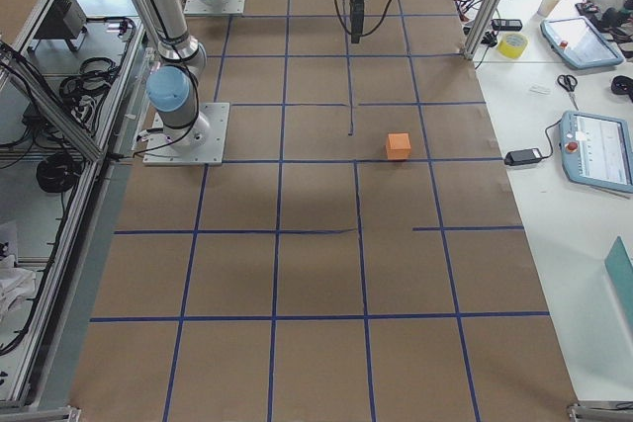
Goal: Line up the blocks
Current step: 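Move the right gripper down over the orange cube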
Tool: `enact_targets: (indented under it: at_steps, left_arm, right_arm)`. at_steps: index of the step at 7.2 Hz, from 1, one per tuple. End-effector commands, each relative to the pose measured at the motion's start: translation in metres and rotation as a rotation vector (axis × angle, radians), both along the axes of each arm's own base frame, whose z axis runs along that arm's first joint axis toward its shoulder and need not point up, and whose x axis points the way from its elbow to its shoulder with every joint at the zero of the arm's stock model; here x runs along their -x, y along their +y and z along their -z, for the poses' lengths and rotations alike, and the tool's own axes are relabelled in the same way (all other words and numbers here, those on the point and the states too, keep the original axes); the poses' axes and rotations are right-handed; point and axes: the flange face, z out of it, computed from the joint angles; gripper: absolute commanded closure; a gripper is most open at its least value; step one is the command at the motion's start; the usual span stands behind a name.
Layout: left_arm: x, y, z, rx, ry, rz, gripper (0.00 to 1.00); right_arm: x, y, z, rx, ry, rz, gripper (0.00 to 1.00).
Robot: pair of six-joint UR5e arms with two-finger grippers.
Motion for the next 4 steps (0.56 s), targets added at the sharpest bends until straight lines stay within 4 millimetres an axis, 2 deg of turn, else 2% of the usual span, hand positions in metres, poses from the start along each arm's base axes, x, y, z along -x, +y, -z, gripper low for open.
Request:
enact_targets:
  at_steps: [1,2,4]
  left_arm:
    - [-0.001,-0.005,0.005,-0.035,0.002,-0.005,0.00]
    - [-0.001,-0.002,0.002,-0.030,0.000,-0.011,0.00]
    - [0.003,0.001,0.002,-0.030,0.000,-0.009,0.00]
  right_arm:
    - [0.072,-0.069,0.075,0.017,-0.023,0.031,0.00]
    - [0.087,-0.099,0.115,0.053,-0.016,0.038,0.00]
    - [0.103,-0.148,0.207,0.084,-0.009,0.030,0.00]
